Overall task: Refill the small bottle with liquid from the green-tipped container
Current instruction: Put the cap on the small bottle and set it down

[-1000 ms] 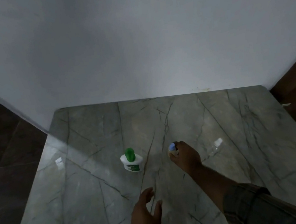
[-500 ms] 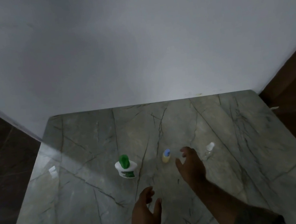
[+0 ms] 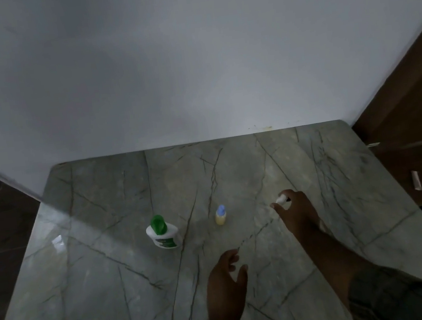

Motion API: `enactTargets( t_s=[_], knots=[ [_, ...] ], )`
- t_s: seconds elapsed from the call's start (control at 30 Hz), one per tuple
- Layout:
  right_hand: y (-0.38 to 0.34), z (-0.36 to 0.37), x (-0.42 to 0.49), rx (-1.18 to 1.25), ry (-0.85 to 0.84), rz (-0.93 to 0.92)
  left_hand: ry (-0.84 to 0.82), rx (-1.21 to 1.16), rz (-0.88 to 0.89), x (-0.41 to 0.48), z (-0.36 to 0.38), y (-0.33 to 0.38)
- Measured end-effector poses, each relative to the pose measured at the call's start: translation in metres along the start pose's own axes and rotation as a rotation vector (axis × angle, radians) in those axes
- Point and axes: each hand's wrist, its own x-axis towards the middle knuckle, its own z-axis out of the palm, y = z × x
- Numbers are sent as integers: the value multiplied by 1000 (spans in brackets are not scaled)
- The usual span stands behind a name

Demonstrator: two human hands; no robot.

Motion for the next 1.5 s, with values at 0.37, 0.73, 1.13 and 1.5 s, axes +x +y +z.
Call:
enactTargets(
  t_s=[0.37, 0.73, 1.13, 1.5],
  knots=[
    [-37, 6, -59, 49, -445, -249, -42, 137, 152, 33, 30, 0],
    [-83, 5, -59, 41, -794, -664, -43, -57, -1, 53, 26, -34],
    [-127, 7, -71, -315, -856, -634, 16, -177, -7, 54, 10, -49],
    [-134, 12, -87, -277, -810, -557, 16, -115, 8, 46, 3, -55]
  ],
)
